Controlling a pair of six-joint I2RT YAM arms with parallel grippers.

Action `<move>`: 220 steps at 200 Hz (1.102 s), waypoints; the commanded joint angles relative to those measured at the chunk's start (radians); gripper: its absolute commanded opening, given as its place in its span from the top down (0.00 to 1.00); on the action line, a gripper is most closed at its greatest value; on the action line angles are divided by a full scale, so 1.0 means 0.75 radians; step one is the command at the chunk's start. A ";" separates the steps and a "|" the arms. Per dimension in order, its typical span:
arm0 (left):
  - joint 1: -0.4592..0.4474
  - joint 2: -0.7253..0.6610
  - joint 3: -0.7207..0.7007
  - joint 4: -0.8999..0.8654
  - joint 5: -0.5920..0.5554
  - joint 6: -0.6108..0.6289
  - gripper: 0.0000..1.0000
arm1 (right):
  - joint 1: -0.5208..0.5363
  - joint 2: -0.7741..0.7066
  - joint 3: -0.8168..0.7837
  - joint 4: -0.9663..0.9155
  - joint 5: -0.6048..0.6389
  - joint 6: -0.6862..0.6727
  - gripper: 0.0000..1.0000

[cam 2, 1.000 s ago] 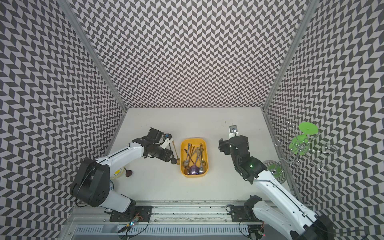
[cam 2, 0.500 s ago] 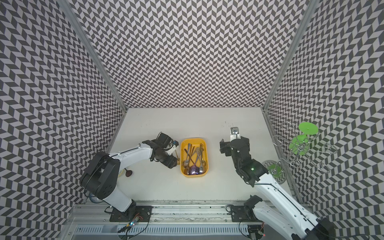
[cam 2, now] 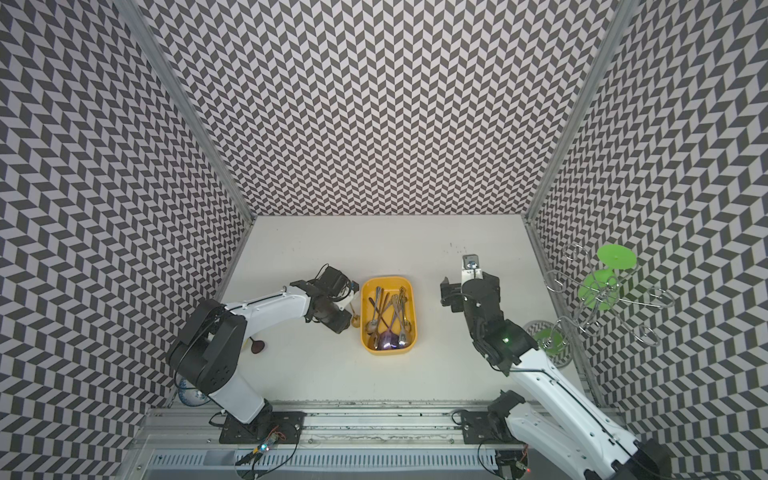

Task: Put the spoon into the storage box
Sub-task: Pick up the spoon from the center of the board.

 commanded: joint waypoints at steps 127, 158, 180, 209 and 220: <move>0.016 -0.090 -0.023 0.004 -0.041 0.035 1.00 | -0.005 -0.031 -0.029 0.086 0.025 -0.006 0.00; 0.028 -0.125 -0.033 0.005 -0.041 0.039 1.00 | -0.006 -0.024 -0.029 0.088 0.025 -0.005 0.00; 0.037 -0.142 -0.029 -0.001 -0.035 0.046 1.00 | -0.005 -0.020 -0.026 0.084 0.025 -0.005 0.00; 0.043 -0.191 0.006 -0.024 0.006 0.074 1.00 | -0.004 -0.021 -0.027 0.082 0.031 -0.008 0.00; 0.045 -0.213 0.018 -0.037 0.040 0.090 1.00 | -0.005 -0.018 -0.026 0.084 0.029 -0.006 0.00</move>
